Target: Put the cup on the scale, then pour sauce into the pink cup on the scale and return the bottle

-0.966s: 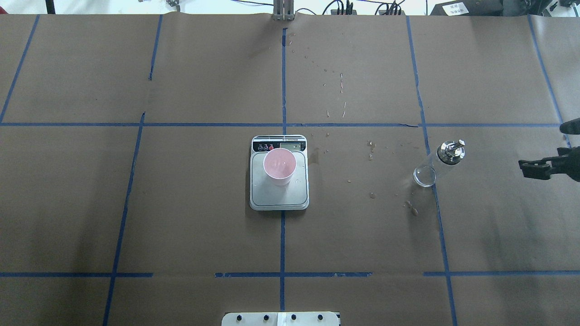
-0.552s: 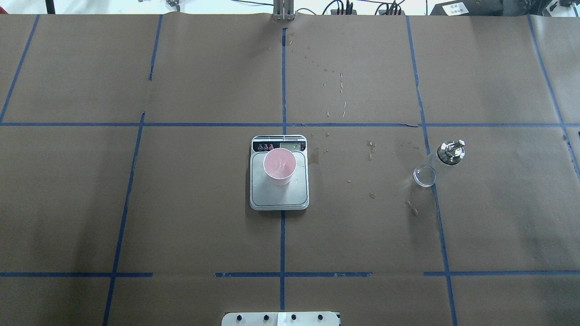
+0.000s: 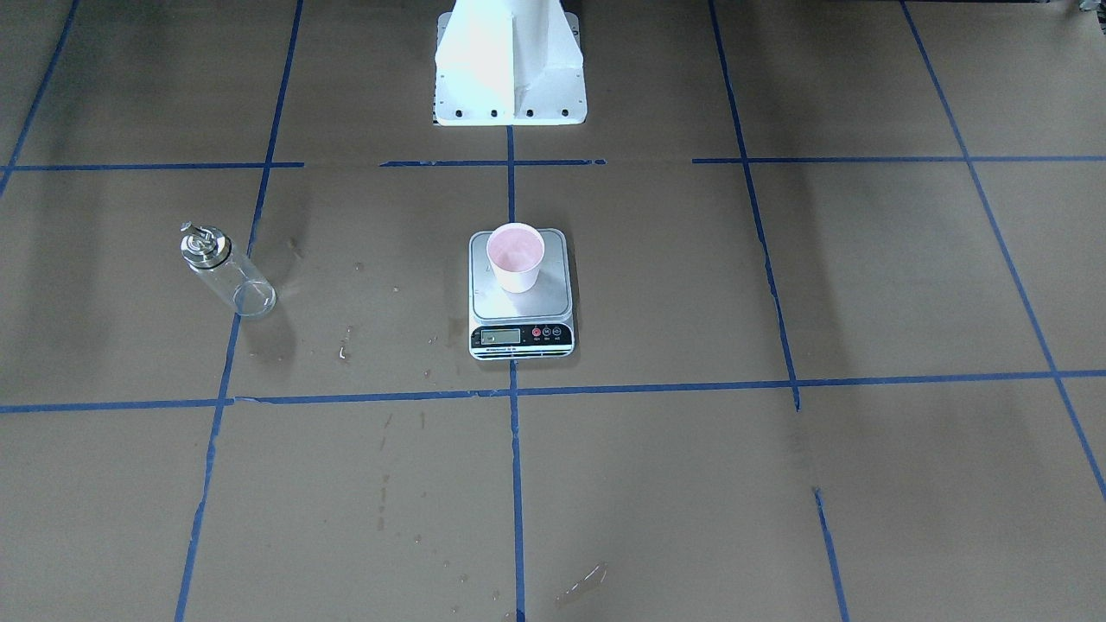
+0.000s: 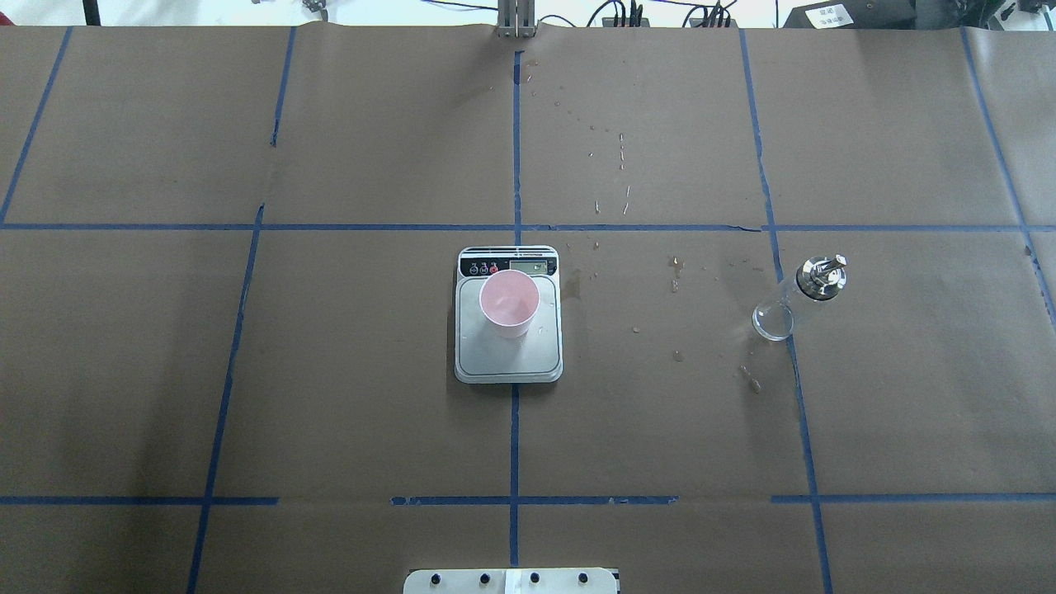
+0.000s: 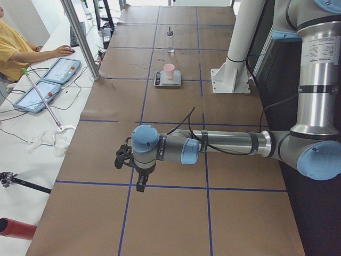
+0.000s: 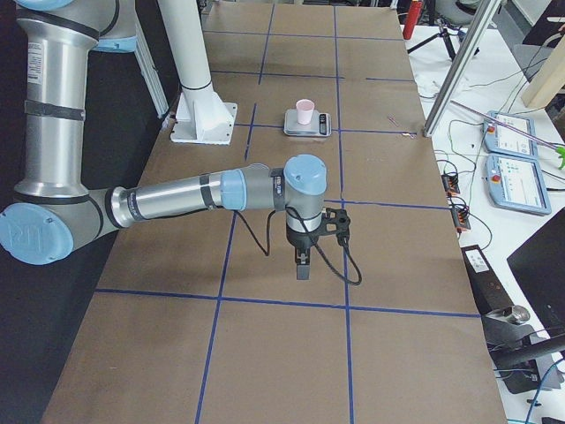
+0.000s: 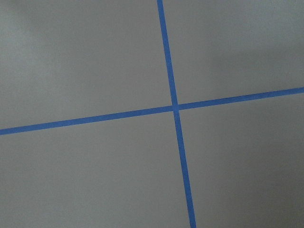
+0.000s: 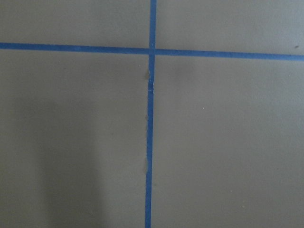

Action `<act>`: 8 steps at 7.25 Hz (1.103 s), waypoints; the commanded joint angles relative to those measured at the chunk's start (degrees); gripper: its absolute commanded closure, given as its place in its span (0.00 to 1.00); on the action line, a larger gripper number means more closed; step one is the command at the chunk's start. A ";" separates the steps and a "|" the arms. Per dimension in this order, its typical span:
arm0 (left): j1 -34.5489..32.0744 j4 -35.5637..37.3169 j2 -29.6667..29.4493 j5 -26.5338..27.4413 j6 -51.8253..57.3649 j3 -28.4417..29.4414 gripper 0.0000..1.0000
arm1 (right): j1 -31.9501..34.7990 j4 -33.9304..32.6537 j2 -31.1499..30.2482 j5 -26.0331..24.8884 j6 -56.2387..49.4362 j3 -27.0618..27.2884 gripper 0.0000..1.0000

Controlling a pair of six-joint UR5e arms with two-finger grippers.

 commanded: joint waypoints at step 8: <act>0.04 -0.39 0.53 0.10 -0.06 2.01 0.00 | -0.38 3.00 -0.76 0.27 -0.70 -2.86 0.00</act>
